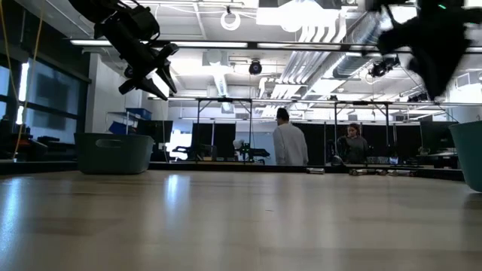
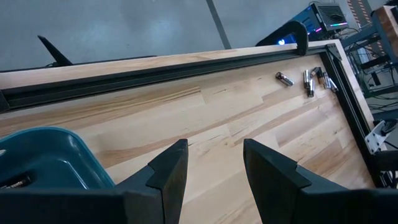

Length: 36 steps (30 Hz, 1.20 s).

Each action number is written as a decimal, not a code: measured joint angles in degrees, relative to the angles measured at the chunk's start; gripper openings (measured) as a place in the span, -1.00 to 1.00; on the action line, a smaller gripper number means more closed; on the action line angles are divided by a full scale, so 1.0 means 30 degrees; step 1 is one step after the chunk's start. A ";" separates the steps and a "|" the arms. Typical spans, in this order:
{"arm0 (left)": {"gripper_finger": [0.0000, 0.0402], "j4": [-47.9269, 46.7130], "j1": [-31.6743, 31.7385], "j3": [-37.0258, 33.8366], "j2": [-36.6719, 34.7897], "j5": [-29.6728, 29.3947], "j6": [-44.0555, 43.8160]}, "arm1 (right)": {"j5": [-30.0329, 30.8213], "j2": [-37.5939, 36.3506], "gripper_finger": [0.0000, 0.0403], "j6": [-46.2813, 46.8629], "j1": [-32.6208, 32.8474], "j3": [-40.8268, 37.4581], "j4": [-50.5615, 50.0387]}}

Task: Sort batteries
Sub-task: Put the black battery into the blue bin

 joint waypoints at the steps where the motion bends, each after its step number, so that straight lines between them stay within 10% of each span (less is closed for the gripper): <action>1: -0.25 0.0006 0.0000 0.0000 0.0000 0.0016 0.0000 | 0.0931 -0.0003 -0.08 -0.0028 -0.0545 0.0949 -0.0034; 5: -0.25 0.0000 0.0000 0.0000 0.0000 0.0021 -0.0005 | 0.4014 0.0134 -0.07 -0.0110 -0.3902 0.4271 0.0945; 17: -0.25 0.0238 0.0007 0.0000 0.0000 0.0321 0.0051 | 0.2574 0.8675 0.11 -0.9316 -1.6581 0.5340 0.6081; 26: -0.25 0.0309 0.0007 0.0000 -0.0002 0.0474 0.0058 | 0.4582 1.4186 0.24 -1.3583 -1.8358 0.5326 0.7770; 36: -0.25 0.0313 0.0007 0.0000 -0.0005 0.0429 0.0051 | 0.5270 1.4687 0.24 -1.8847 -1.8681 0.5326 1.0348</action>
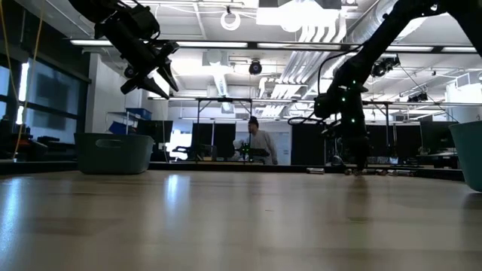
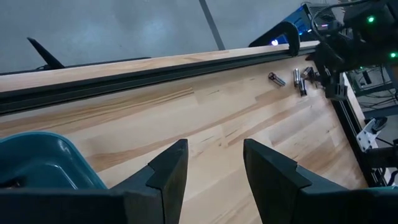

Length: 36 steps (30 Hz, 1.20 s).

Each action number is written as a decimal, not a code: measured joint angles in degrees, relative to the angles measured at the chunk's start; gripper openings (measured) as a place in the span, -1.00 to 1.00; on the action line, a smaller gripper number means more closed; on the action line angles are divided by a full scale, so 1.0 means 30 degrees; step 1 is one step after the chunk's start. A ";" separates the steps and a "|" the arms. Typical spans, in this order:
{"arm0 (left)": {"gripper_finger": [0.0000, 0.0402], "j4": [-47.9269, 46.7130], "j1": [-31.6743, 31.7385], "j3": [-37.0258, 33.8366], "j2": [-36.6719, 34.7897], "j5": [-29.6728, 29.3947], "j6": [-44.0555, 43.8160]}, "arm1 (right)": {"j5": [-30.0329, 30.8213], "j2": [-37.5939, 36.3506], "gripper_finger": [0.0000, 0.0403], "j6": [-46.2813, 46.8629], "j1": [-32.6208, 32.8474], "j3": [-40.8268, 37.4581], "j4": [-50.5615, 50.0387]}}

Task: Sort batteries
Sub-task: Put the black battery into the blue bin

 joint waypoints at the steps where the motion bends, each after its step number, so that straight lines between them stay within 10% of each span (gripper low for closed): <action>1: -0.25 -0.0002 0.0000 0.0000 0.0005 -0.0006 0.0000 | -0.0087 0.0083 0.24 0.0049 -0.0159 0.0000 0.0205; 11: -0.25 0.0000 0.0000 0.0000 0.0005 -0.0098 -0.0013 | -0.0015 0.1025 -0.01 0.0353 -0.0327 0.0048 -0.0295; 26: -0.25 0.0044 0.0000 0.0000 0.0005 -0.0114 -0.0050 | 0.0299 0.0981 -0.91 0.0416 -0.0335 0.0007 -0.0672; 36: -0.25 0.0240 -0.0004 0.0000 0.0005 -0.0093 -0.0022 | -0.5347 -0.2258 -0.94 0.4233 -0.0217 -0.0036 -0.2027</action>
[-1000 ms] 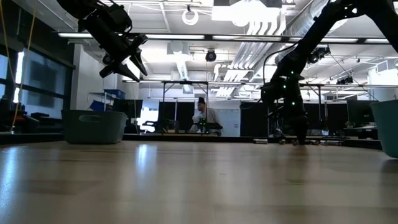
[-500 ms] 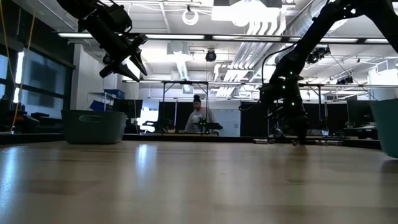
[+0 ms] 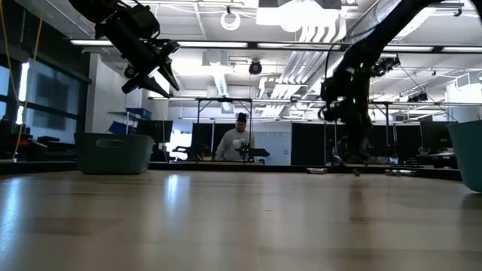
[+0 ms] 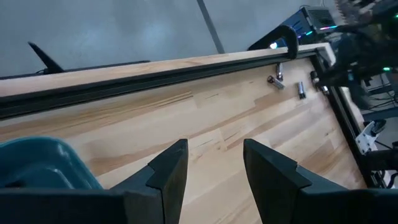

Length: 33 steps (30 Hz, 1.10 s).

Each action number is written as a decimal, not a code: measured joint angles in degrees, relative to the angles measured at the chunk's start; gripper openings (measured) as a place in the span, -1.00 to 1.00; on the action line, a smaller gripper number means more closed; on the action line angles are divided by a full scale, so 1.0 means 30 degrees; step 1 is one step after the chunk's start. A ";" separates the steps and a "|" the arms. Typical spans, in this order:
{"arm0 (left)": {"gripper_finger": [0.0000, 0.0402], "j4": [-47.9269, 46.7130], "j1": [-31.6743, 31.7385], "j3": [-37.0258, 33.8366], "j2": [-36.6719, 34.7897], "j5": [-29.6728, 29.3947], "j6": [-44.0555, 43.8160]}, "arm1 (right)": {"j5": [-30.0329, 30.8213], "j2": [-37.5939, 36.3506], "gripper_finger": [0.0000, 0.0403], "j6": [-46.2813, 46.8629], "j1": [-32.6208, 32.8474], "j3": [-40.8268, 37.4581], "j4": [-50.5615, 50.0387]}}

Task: Sort batteries
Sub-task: Put the black battery into the blue bin

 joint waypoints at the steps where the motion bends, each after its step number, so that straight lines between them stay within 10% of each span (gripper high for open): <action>1: -0.25 0.0170 -0.0010 0.0000 0.0000 0.0074 0.0007 | -0.1070 -0.0619 -0.94 0.0585 0.0082 0.0000 0.0093; 11: -0.25 1.0554 -0.3889 -0.0809 0.0413 0.1752 0.3375 | -1.2392 -0.5788 -0.94 0.8408 0.3747 0.0017 1.2052; 19: -0.22 1.8498 -0.6921 -0.0724 0.3031 0.0644 0.3498 | -1.1433 -0.6064 -0.94 1.3505 0.7811 0.0044 2.4850; 33: -0.09 1.7064 -0.8550 0.2581 0.4555 0.0525 0.3825 | -0.9857 -0.6013 -0.95 1.4167 0.8647 0.0036 2.3956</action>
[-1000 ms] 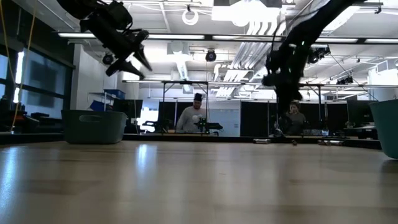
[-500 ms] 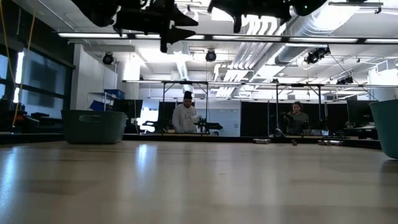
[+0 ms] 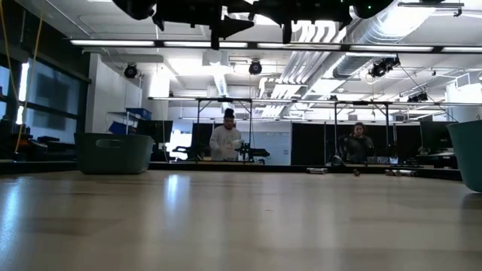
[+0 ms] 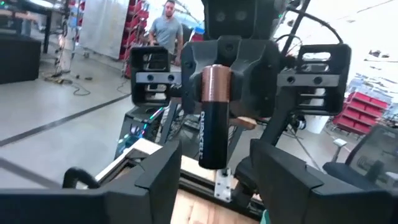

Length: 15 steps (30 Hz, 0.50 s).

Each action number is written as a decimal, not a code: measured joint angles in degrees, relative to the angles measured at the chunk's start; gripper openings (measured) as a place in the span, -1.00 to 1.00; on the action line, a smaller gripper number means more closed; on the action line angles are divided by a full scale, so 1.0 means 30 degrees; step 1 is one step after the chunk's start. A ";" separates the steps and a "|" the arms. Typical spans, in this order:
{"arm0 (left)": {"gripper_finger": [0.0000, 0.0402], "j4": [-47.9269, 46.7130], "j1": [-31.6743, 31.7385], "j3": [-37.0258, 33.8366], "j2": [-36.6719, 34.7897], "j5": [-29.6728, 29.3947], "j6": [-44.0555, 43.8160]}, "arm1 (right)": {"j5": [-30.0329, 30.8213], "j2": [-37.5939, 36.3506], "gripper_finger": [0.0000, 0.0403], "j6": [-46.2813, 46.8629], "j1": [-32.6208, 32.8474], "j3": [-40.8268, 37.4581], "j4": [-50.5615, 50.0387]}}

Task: Sort batteries
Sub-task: Put the black battery into the blue bin

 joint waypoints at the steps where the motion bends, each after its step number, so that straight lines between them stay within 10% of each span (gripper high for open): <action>1: -0.14 -0.0231 0.0010 0.0091 0.0013 -0.0019 0.0017 | 0.0029 0.0000 -0.95 0.0010 0.0000 0.0000 -0.0022; 15: -0.84 -0.0904 0.0065 0.0501 0.0013 0.0067 0.0182 | 0.0039 0.0000 -0.79 0.0295 0.0007 0.0000 -0.0291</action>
